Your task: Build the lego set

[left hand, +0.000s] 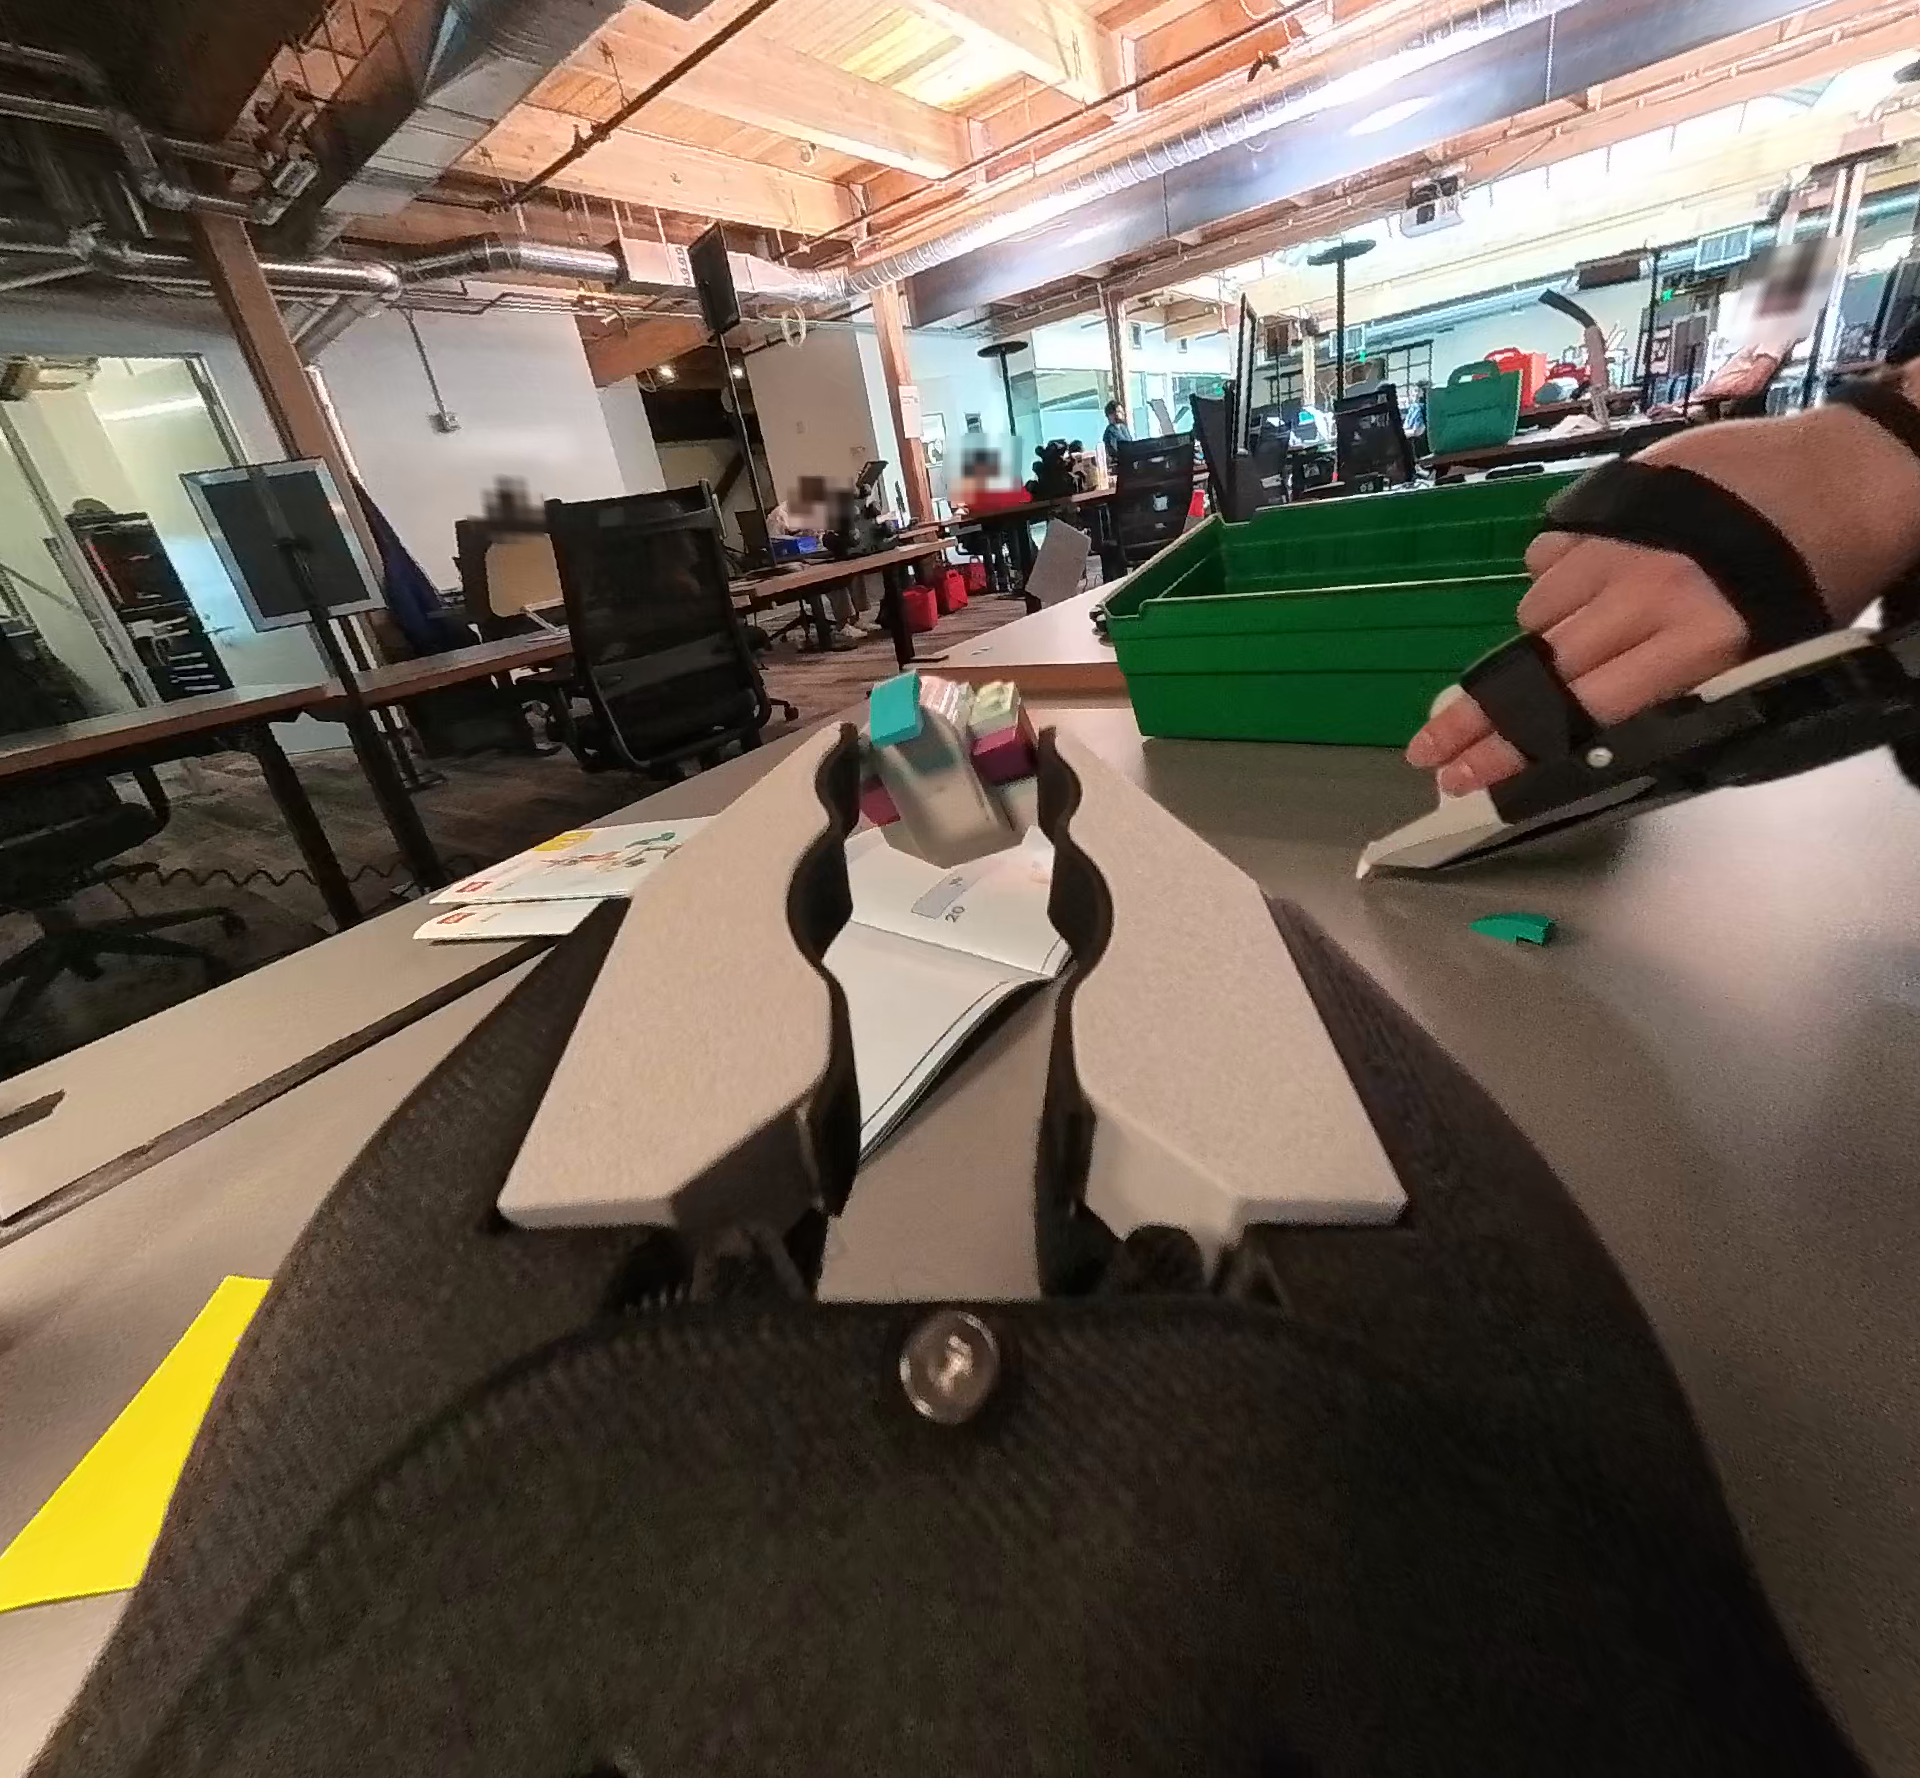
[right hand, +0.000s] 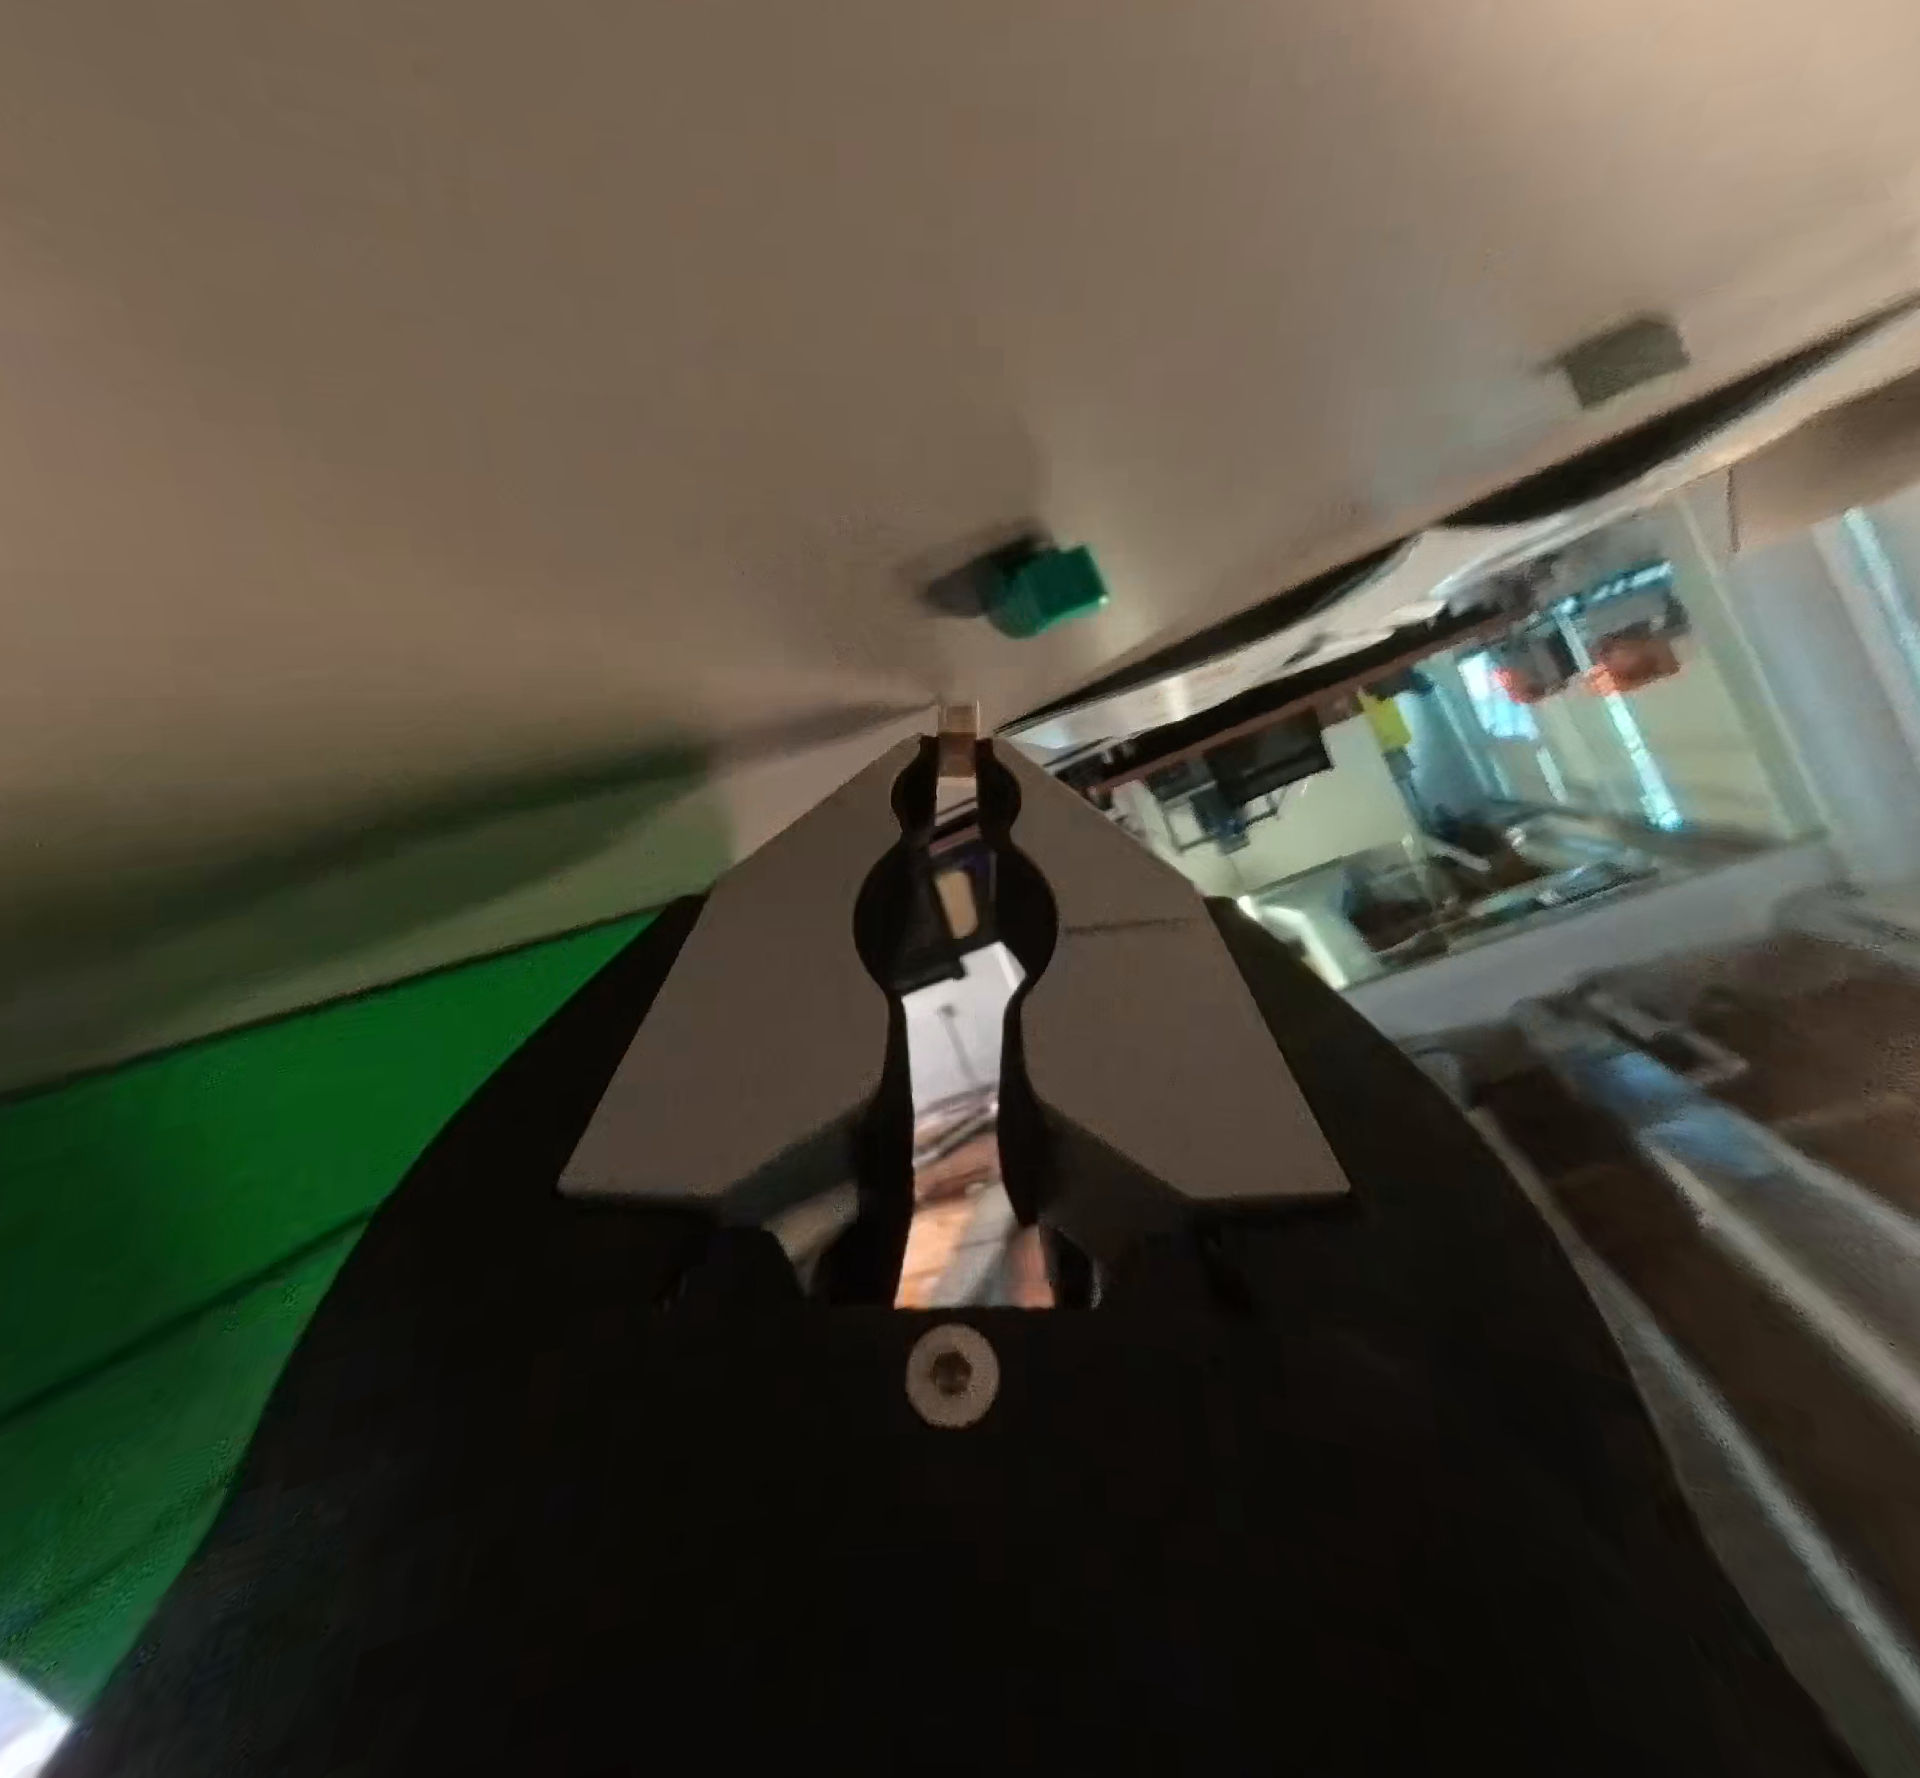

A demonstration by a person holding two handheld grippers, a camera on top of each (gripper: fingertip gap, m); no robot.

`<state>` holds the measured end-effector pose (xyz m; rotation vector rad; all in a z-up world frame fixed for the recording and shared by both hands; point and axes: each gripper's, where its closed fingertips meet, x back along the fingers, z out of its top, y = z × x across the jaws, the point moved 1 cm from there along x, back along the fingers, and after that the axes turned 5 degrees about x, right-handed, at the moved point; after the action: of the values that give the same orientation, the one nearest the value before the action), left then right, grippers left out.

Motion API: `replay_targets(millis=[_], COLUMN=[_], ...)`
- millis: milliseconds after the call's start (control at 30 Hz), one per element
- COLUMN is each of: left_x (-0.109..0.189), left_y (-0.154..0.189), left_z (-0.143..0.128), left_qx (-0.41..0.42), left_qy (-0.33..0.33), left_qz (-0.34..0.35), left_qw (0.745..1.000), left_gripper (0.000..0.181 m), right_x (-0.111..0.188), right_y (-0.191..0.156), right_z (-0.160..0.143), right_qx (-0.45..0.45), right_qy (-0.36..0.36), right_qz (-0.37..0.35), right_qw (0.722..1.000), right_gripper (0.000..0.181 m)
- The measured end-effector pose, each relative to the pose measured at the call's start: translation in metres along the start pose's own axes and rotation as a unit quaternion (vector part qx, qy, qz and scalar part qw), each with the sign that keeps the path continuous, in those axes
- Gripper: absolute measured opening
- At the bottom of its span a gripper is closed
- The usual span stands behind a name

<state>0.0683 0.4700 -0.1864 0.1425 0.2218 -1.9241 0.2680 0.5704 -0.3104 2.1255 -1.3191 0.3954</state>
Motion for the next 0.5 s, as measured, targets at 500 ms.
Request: replay_targets(millis=[500], left_x=[-0.001], left_y=[0.002], left_z=[0.0], left_qx=[-0.004], left_qy=[-0.002], left_qz=[-0.004], left_qw=[1.0], left_gripper=[0.033], right_x=[0.008], right_y=[0.002], right_z=[0.011], right_qx=[-0.1], right_qy=[0.064], right_qz=[0.058], right_qw=[0.991], right_gripper=[0.008])
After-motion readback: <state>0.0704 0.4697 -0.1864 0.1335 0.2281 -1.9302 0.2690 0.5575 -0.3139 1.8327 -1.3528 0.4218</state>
